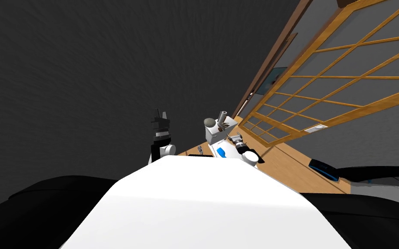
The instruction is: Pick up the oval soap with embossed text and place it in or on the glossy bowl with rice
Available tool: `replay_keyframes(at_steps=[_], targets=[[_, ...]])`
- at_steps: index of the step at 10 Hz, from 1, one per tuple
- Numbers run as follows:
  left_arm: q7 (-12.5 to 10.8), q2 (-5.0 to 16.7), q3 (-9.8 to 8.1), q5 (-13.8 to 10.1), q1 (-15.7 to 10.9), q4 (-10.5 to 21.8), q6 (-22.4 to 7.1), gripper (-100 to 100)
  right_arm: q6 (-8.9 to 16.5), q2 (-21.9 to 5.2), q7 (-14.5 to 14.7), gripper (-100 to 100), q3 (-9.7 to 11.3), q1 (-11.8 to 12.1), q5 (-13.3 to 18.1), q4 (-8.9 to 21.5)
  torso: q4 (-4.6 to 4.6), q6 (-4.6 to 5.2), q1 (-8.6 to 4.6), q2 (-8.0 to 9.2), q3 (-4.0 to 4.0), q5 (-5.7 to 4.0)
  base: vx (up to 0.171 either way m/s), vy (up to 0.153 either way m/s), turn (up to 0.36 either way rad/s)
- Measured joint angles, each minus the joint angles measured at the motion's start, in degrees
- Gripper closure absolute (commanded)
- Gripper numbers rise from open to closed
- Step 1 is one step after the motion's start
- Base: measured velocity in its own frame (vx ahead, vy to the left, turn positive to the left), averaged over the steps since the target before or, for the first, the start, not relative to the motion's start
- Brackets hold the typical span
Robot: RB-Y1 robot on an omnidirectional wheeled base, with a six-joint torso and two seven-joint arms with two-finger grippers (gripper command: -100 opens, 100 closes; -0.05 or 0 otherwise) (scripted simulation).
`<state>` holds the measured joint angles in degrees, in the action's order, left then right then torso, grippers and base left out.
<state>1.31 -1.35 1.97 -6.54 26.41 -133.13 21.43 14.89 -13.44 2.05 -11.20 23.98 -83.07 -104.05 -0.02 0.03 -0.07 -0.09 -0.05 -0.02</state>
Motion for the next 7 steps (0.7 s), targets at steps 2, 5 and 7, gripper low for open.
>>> replay_keyframes(at_steps=[2, 5, 7], targets=[[0.00, 0.00, 0.00, 0.00, 0.00, 0.00, 0.00, 0, 2.39, 0.24, -0.09, -100, -0.59, 0.03, -3.35, 1.39, 0.00, 0.00, 0.02, 0.01, 0.00, 0.00, 0.012, -0.025, 0.117], [0.00, 0.00, 0.00, 0.00, 0.01, 0.00, 0.00, 0, 5.56, 0.49, -0.10, -100, -1.29, -0.24, -8.66, 3.55, 0.00, 0.03, 0.03, -0.01, -0.01, 0.01, 0.014, -0.026, 0.138], [0.00, 0.00, -0.01, 0.00, 0.01, 0.00, 0.00, 0, 7.79, 0.92, 0.41, -100, -1.84, -0.44, -12.55, 5.24, 0.00, 0.05, 0.01, -0.01, -0.01, 0.01, 0.010, -0.030, 0.082]])
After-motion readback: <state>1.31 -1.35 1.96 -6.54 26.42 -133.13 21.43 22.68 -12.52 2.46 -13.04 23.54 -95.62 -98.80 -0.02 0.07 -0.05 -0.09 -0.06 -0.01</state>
